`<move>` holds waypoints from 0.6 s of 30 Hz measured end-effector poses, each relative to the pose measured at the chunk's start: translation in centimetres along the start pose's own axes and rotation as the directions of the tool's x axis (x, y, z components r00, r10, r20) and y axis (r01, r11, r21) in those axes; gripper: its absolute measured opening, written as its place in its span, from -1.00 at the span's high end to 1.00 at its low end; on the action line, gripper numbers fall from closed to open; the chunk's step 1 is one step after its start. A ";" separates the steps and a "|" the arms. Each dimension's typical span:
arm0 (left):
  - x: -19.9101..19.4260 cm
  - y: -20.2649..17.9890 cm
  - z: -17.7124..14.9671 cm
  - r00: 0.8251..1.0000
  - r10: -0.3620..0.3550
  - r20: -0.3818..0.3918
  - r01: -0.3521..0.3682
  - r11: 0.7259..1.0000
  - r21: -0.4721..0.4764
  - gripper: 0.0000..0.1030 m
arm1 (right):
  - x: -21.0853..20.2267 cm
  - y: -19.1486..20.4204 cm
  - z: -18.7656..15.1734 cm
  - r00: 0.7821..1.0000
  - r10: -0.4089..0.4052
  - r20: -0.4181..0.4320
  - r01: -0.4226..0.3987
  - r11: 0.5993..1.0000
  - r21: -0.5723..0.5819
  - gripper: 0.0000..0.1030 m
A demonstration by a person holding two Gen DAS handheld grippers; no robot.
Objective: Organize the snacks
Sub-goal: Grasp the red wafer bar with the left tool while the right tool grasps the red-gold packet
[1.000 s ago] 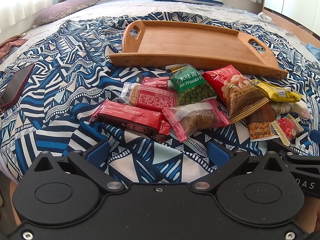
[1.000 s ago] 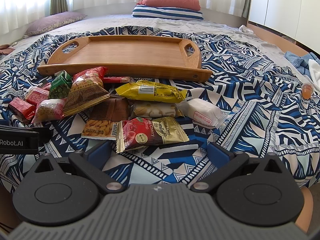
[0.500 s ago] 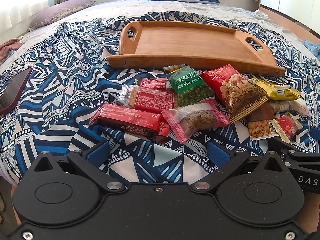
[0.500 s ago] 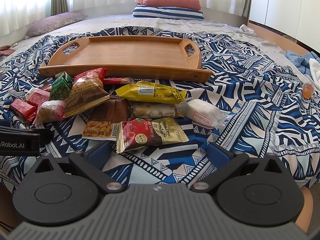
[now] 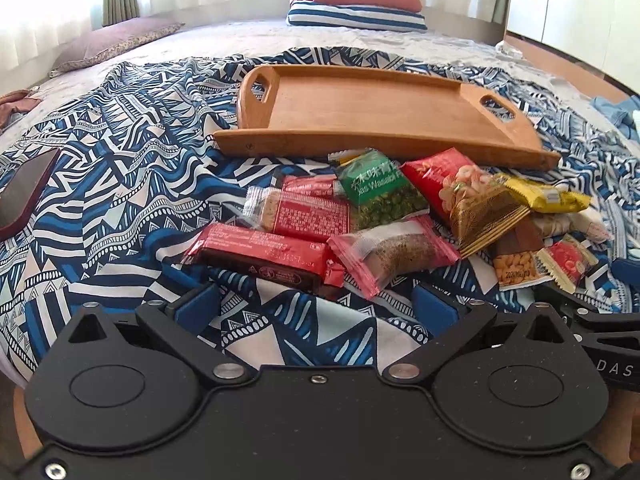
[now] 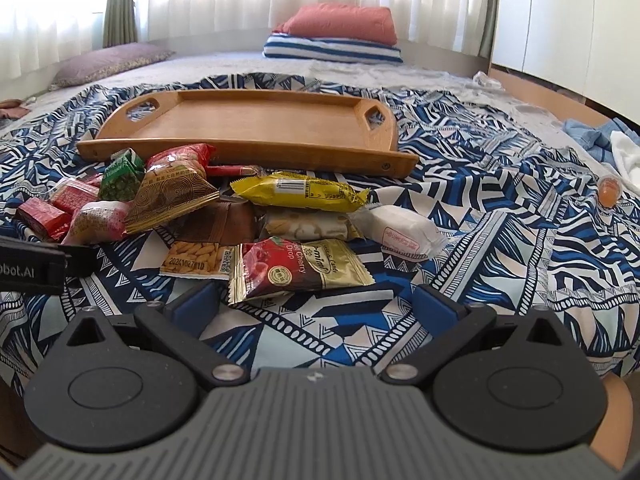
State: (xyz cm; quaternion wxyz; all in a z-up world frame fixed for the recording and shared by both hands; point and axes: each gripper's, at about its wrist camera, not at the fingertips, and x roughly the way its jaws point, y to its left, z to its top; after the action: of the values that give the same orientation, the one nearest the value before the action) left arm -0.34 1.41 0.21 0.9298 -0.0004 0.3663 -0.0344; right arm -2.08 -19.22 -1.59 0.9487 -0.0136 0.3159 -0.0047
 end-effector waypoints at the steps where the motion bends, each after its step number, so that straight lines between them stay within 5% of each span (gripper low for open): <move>1: -0.2 0.2 0.1 1.000 -0.009 0.007 0.009 1.000 -0.005 -0.88 | -0.1 -0.2 0.2 1.000 0.010 -0.001 -0.010 1.000 0.000 -1.00; 10: -0.7 1.7 2.2 0.993 0.049 0.107 -0.049 0.999 -0.008 -0.85 | -1.3 0.9 1.5 0.995 0.041 0.089 -0.029 0.991 -0.131 -0.98; 18: 1.5 2.0 1.7 0.989 0.112 0.097 -0.118 0.991 0.061 -0.99 | -0.6 -0.6 1.6 0.997 0.049 0.055 -0.045 0.997 -0.066 -0.69</move>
State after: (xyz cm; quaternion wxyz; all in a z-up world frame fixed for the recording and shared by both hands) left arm 2.02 3.24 0.44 0.9458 0.0500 0.3207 0.0071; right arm -1.57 -19.78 0.05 0.9562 -0.0371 0.2889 0.0283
